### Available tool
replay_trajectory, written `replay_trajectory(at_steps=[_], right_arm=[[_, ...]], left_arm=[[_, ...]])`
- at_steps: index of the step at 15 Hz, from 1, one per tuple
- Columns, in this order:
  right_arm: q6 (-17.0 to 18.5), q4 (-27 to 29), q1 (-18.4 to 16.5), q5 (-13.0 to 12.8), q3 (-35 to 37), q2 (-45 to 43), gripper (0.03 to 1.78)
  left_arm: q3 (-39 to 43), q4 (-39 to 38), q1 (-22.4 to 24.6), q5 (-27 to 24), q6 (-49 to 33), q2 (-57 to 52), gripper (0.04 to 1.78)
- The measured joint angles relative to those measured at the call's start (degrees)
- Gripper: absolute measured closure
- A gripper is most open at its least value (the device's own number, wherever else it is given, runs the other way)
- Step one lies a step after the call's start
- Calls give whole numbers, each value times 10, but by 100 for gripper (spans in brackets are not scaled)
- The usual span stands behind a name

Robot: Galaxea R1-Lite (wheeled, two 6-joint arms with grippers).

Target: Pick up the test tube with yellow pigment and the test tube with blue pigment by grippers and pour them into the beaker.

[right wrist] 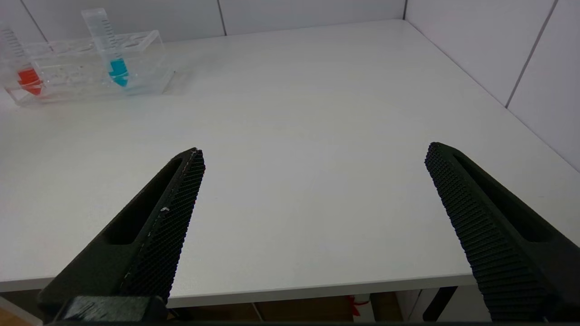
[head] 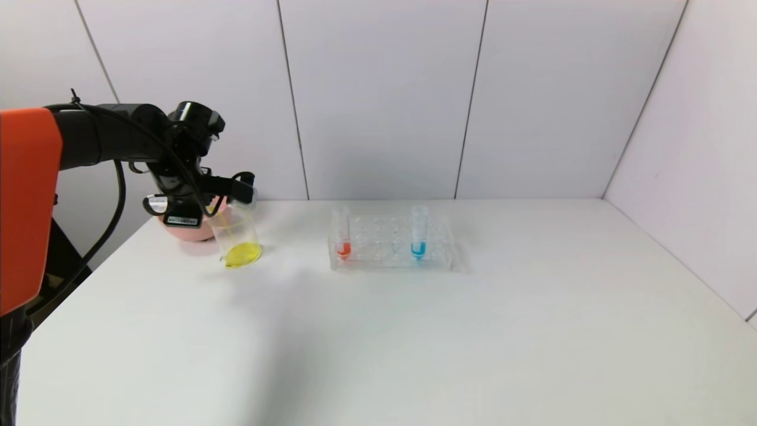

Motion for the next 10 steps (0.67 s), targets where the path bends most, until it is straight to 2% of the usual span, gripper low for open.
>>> replay_trajectory(at_steps=[6,10], right_arm=[[0,0,0,0,0,0,4],[0,0,0,0,0,0,4]], left_arm=[[0,0,-4,17,2,-1,127],[0,-6,-11,47,15,-2,127]])
